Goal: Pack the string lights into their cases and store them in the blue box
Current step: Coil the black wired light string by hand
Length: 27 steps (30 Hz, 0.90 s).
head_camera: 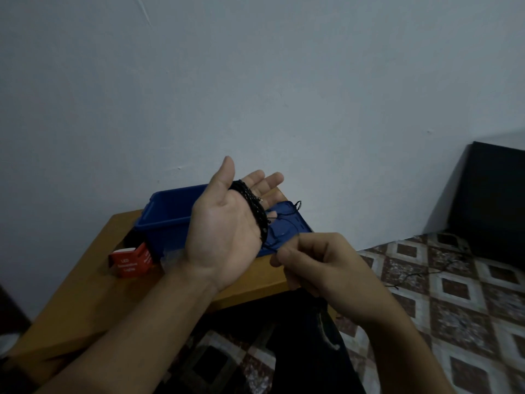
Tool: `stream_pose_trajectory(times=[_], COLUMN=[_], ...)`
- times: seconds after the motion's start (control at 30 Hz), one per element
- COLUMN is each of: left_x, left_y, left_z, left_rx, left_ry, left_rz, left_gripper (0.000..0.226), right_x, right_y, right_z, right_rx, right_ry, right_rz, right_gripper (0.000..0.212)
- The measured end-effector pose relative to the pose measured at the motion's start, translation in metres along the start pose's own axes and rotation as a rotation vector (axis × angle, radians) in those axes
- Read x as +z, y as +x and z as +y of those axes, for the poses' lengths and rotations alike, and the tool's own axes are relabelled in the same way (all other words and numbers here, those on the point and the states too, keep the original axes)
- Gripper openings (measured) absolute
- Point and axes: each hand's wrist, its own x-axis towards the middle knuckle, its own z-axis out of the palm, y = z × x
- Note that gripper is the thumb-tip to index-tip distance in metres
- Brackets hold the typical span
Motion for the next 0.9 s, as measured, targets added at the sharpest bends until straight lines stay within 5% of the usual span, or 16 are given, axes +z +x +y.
stream_pose_trajectory(times=[0.27,0.47,0.67,0.9], left_x=[0.002,0.004,0.002,-0.003], left_y=[0.0,0.002,0.006,0.006], left_z=[-0.005,-0.01,-0.014,-0.017], left_rx=[-0.032,-0.075,-0.125,-0.191], left_ry=[0.168,0.377,0.456,0.687], left_rz=[0.014,0.074,0.081,0.037], left_gripper=[0.093,0.076,0.096,0.091], right_x=[0.0,-0.001,0.0,0.0], right_y=[0.0,0.0,0.001,0.002], right_z=[-0.001,-0.003,-0.003,0.0], right_rx=[-0.012,-0.036,-0.04,-0.085], right_ry=[0.108,0.189,0.233,0.253], right_rz=[0.068,0.114,0.138,0.176], right_gripper=[0.031,0.028,0.029,0.02])
